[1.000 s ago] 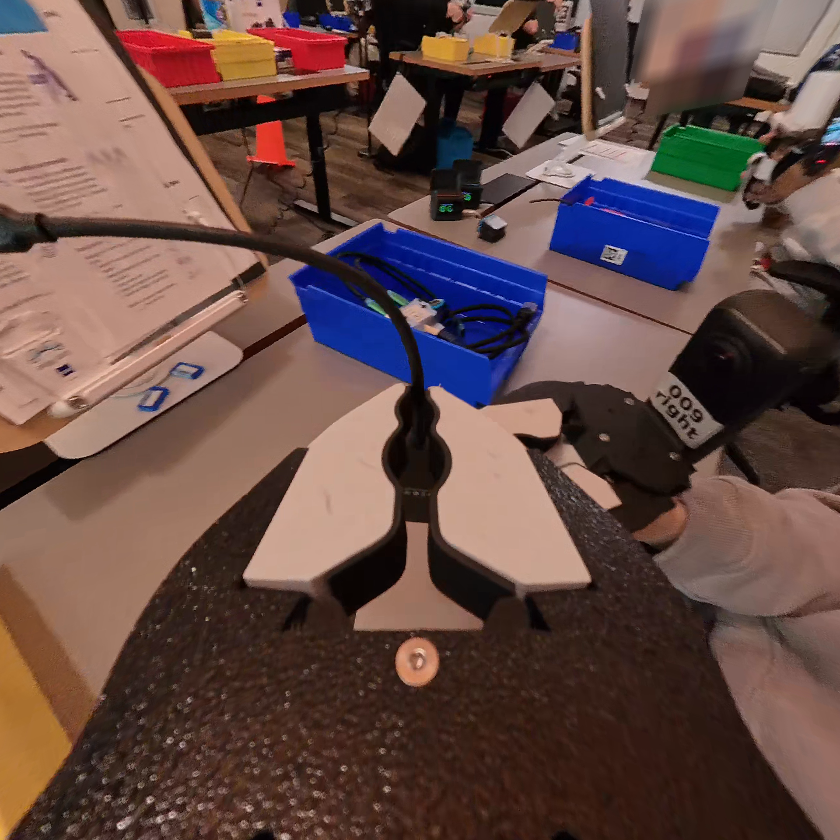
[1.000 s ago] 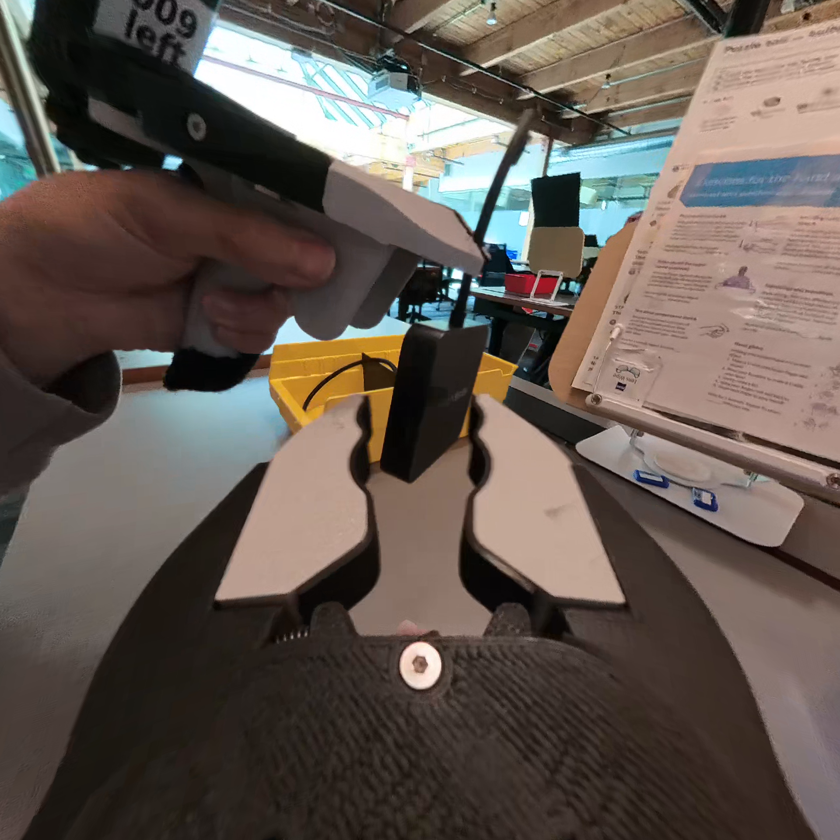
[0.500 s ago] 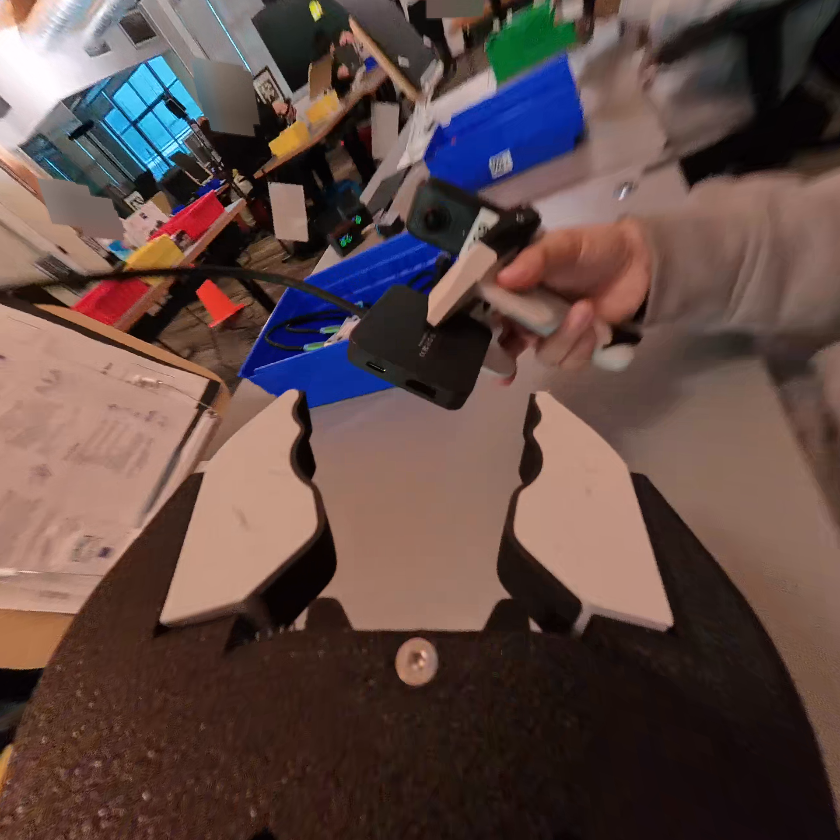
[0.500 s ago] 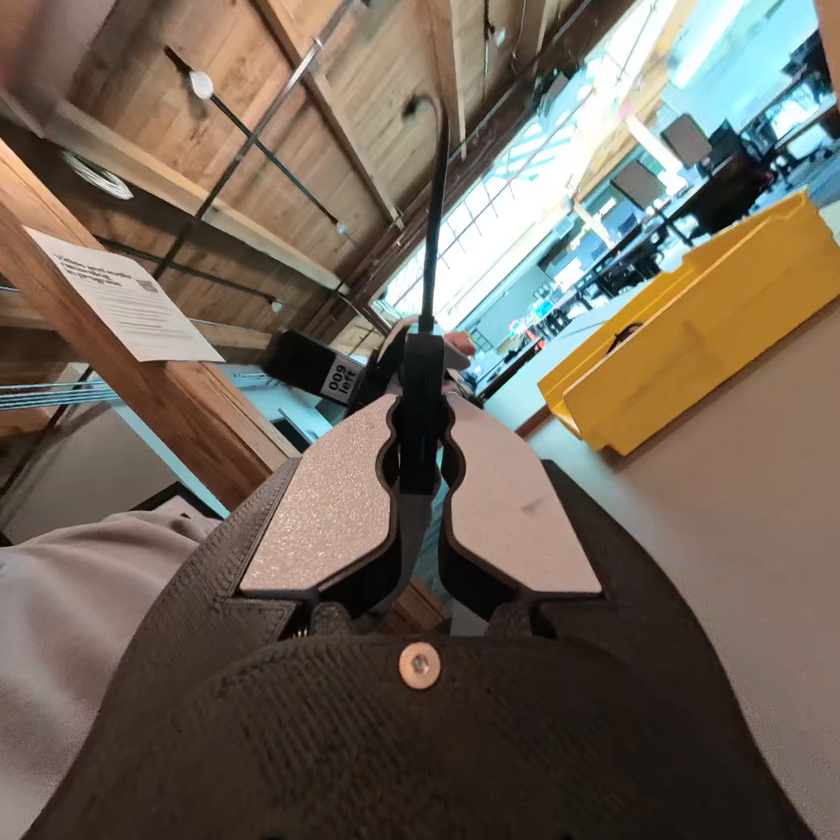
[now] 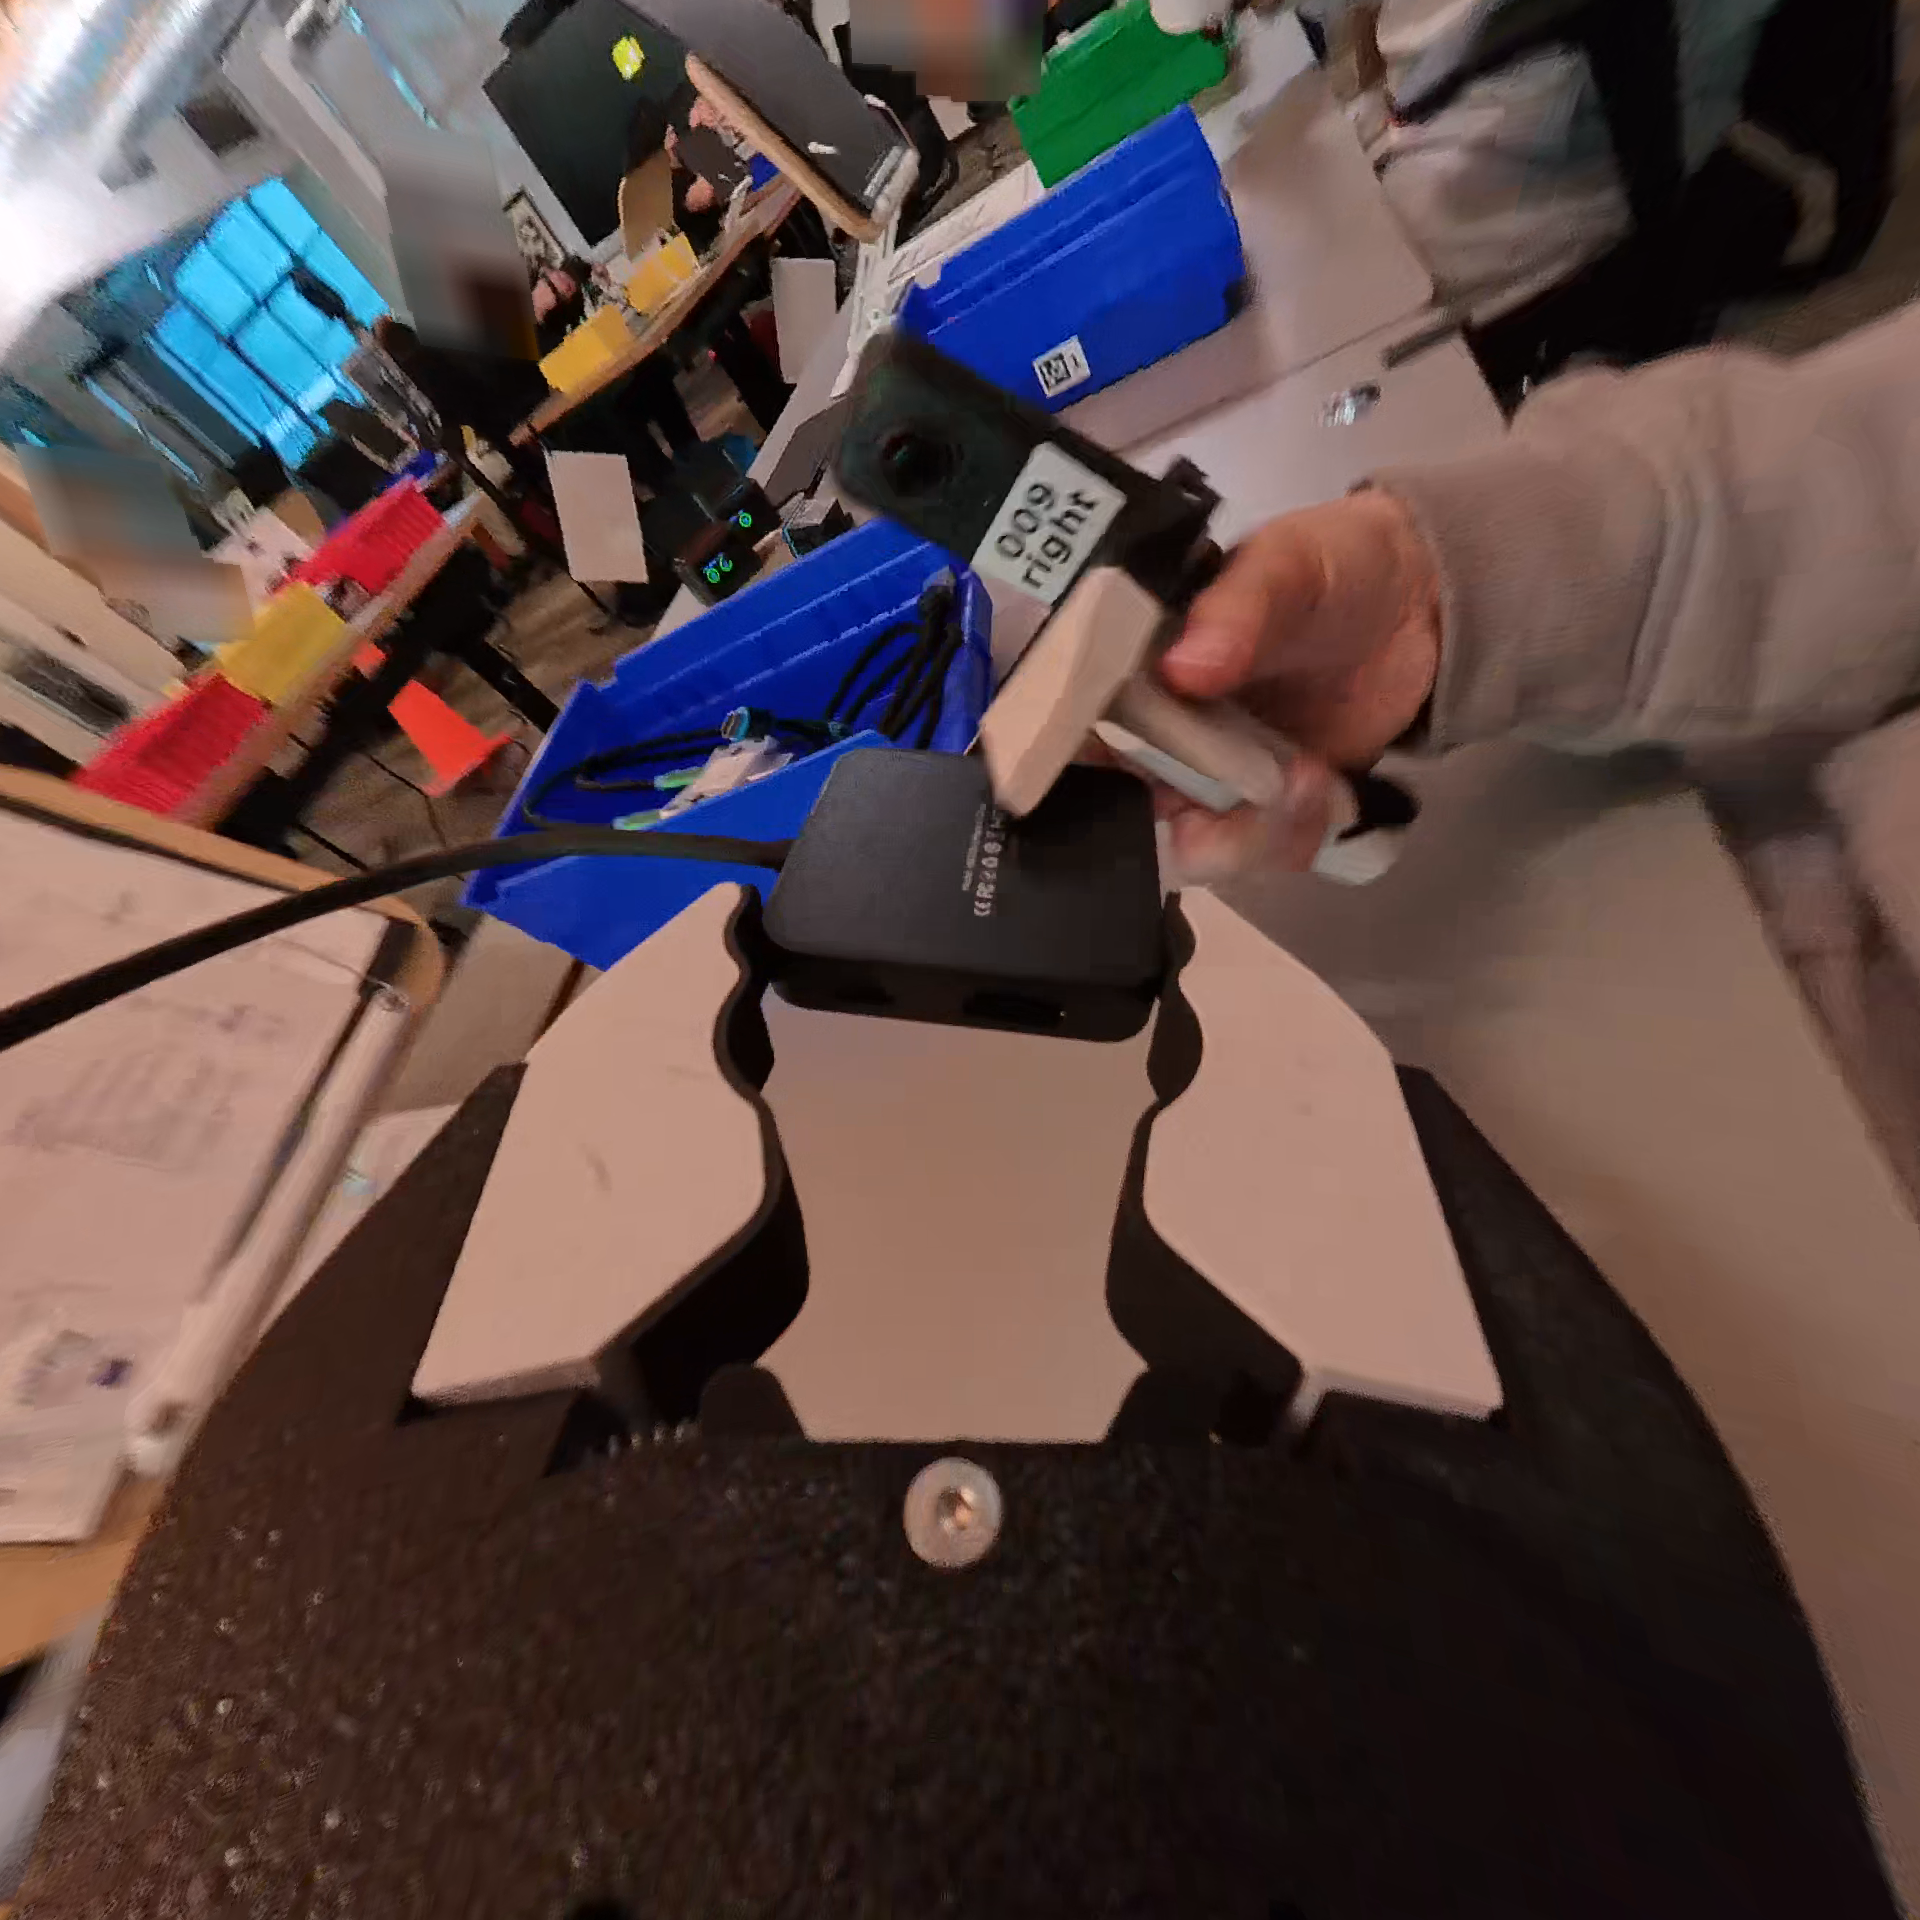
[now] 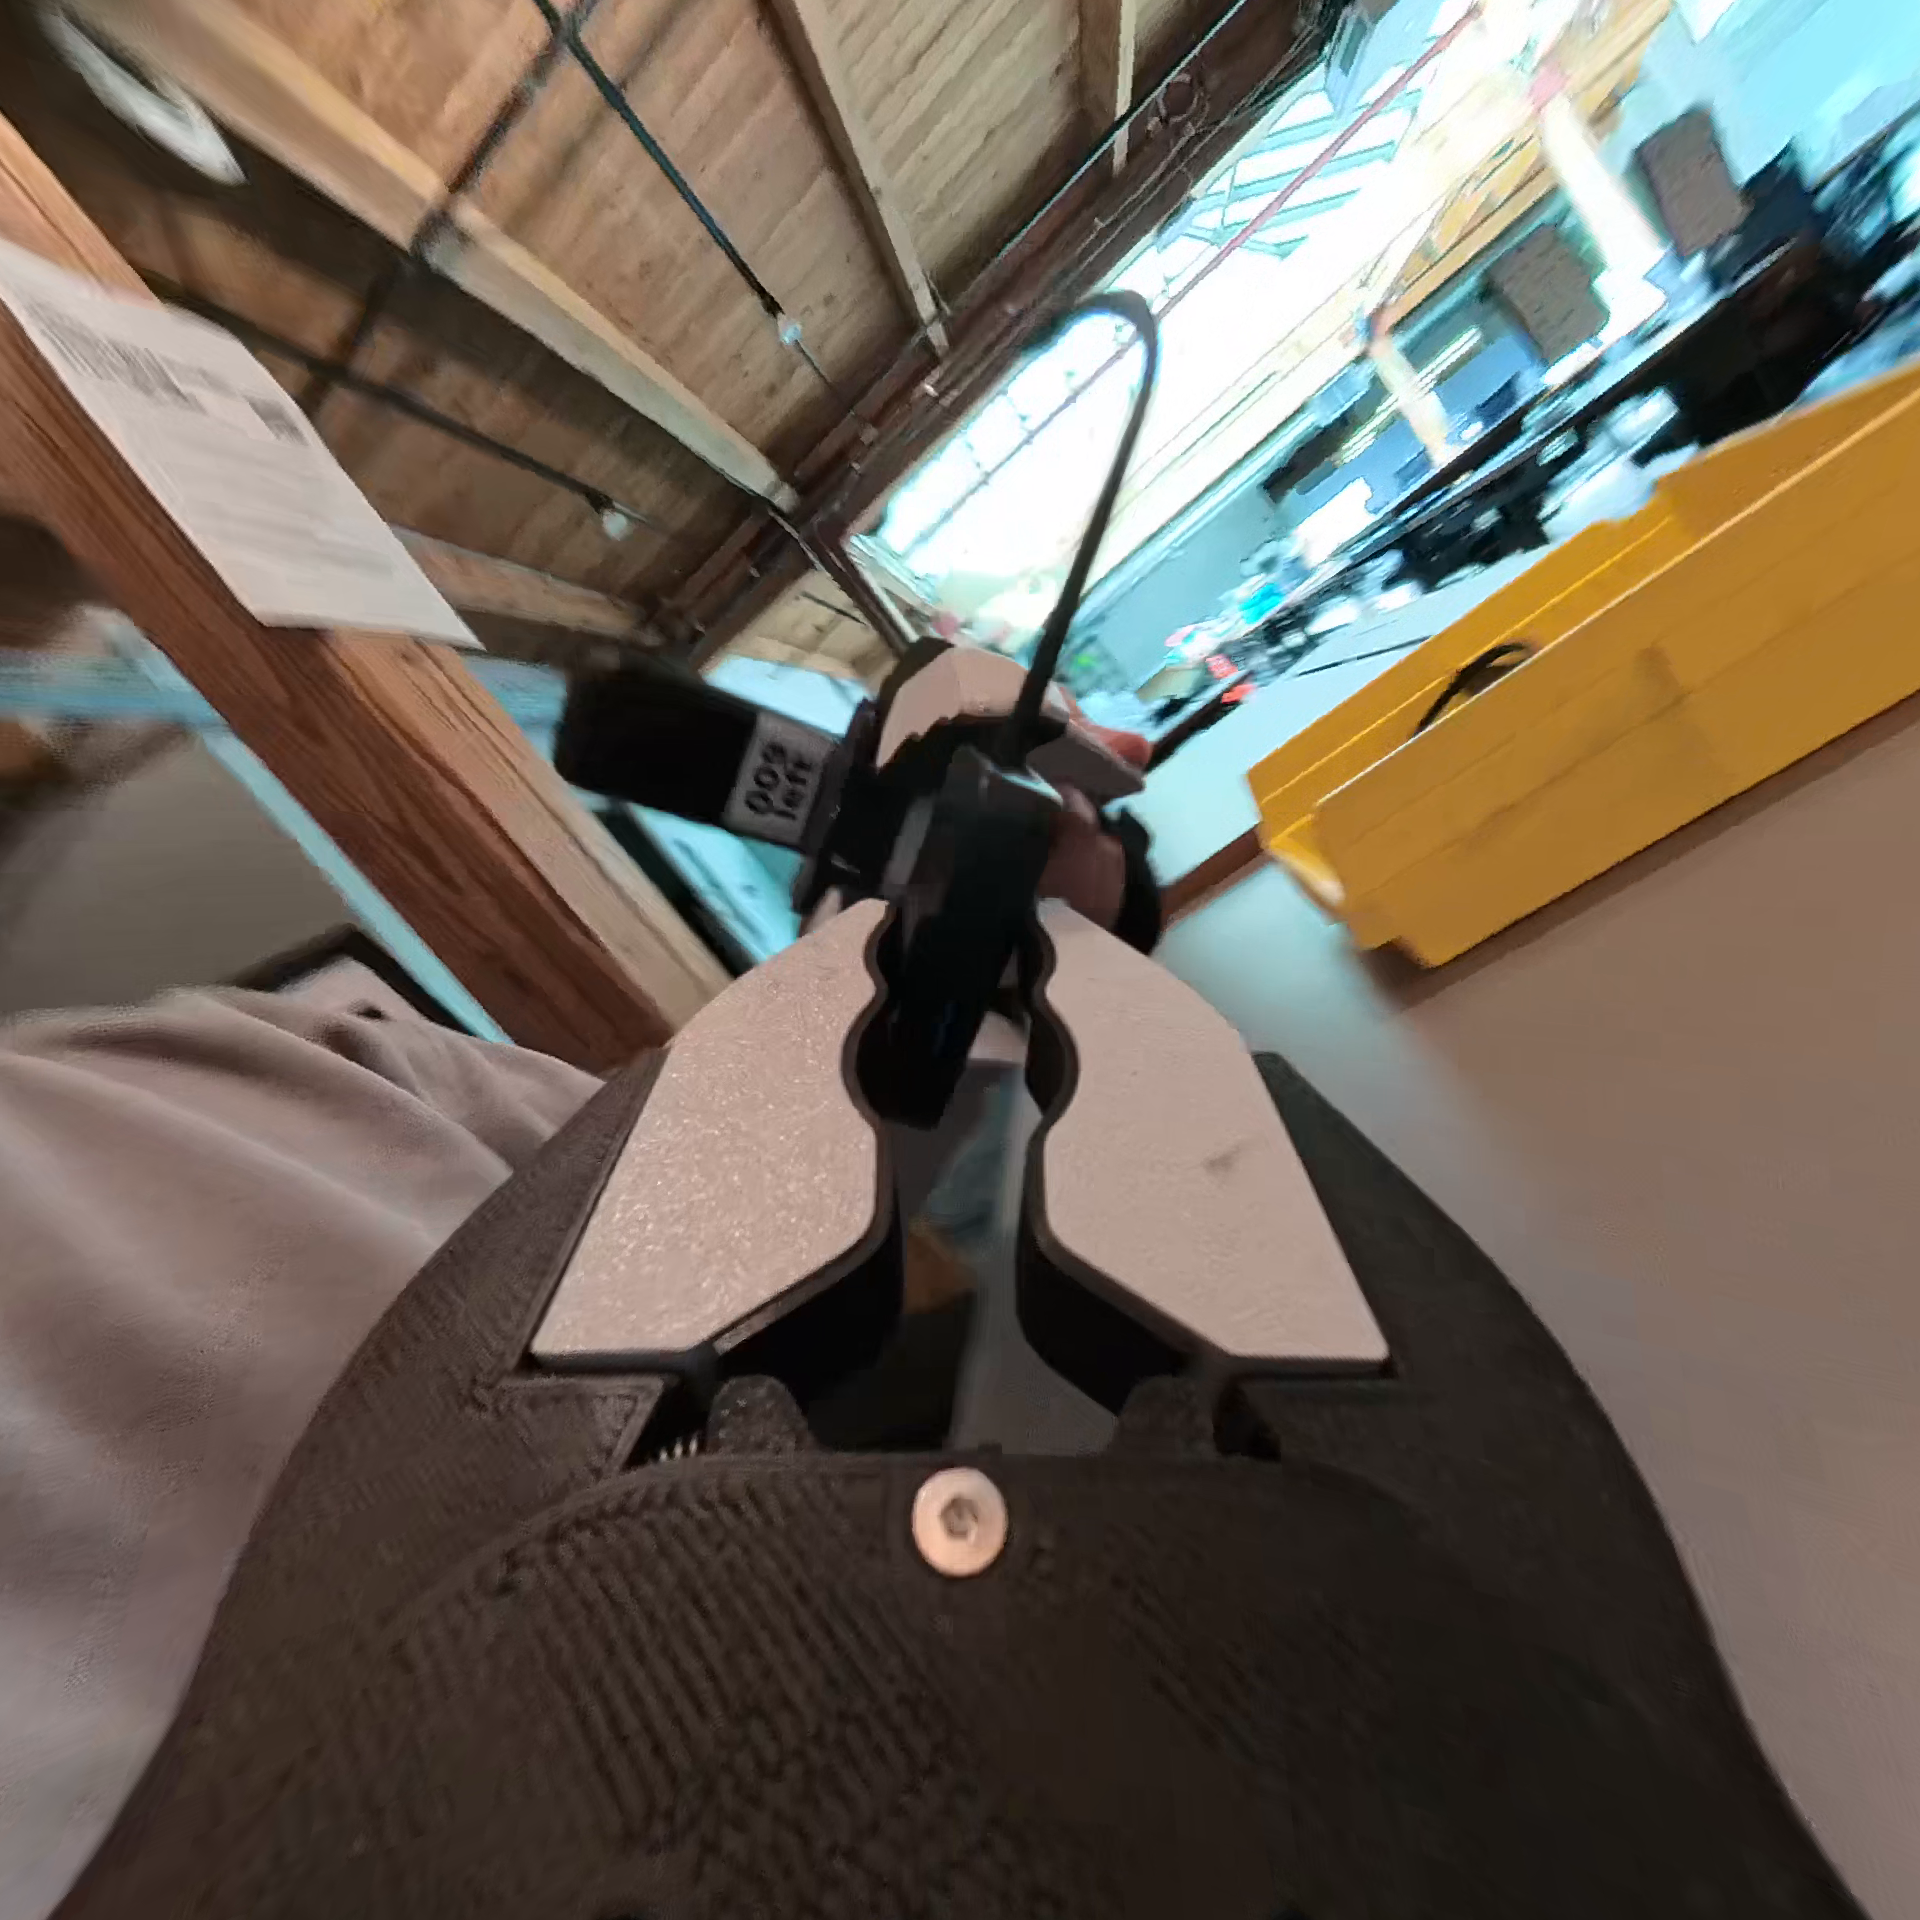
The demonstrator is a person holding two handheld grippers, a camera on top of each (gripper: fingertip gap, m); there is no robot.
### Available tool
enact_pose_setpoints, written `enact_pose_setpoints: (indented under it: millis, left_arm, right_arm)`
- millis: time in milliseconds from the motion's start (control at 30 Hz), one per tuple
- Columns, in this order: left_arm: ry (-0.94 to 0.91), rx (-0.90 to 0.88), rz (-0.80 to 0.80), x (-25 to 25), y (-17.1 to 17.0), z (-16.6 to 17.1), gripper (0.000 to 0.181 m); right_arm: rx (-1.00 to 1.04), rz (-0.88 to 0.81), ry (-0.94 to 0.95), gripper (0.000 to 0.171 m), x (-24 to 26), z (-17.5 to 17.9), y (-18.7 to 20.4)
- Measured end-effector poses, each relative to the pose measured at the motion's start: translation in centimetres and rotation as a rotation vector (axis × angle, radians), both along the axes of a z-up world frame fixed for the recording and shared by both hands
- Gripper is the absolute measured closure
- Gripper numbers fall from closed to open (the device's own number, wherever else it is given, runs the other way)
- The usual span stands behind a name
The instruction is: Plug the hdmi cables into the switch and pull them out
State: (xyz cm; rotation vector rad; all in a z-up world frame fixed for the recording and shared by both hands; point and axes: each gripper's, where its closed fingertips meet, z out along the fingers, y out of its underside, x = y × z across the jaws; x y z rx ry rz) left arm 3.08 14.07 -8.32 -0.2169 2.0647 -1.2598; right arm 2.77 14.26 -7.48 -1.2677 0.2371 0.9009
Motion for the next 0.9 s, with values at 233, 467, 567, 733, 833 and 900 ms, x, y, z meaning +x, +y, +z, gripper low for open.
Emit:
enact_pose_setpoints:
  millis: [233,467,567,733,833,900]
  left_arm:
    - [0.219,-0.127,-0.007,-0.7,1.0,-0.3,0.11]
    - [0.237,-0.142,-0.046,-0.7,0.0,-0.7,0.11]
    - [0.225,-0.16,-0.066,-0.7,-0.3,-0.4,0.11]
    - [0.214,-0.187,-0.054,0.2,0.4,0.5,0.11]
    - [0.23,-0.167,-0.041,0.7,1.0,0.7,0.11]
    - [0.236,-0.153,-0.031,1.1,1.4,0.9,0.11]
  right_arm:
    - [0.102,-0.336,-0.698,0.089,0.5,0.3,-1.2]
    - [0.168,-0.198,-0.793,0.093,-0.7,-0.6,-0.5]
    - [0.162,-0.166,-0.853,0.1,-0.9,-1.0,0.1]
    - [0.202,-0.163,-0.879,0.101,-0.1,0.0,0.7]
    - [0.21,-0.177,-0.938,0.1,0.5,0.6,1.2]
    - [0.213,-0.157,-0.946,0.101,0.8,0.7,1.6]
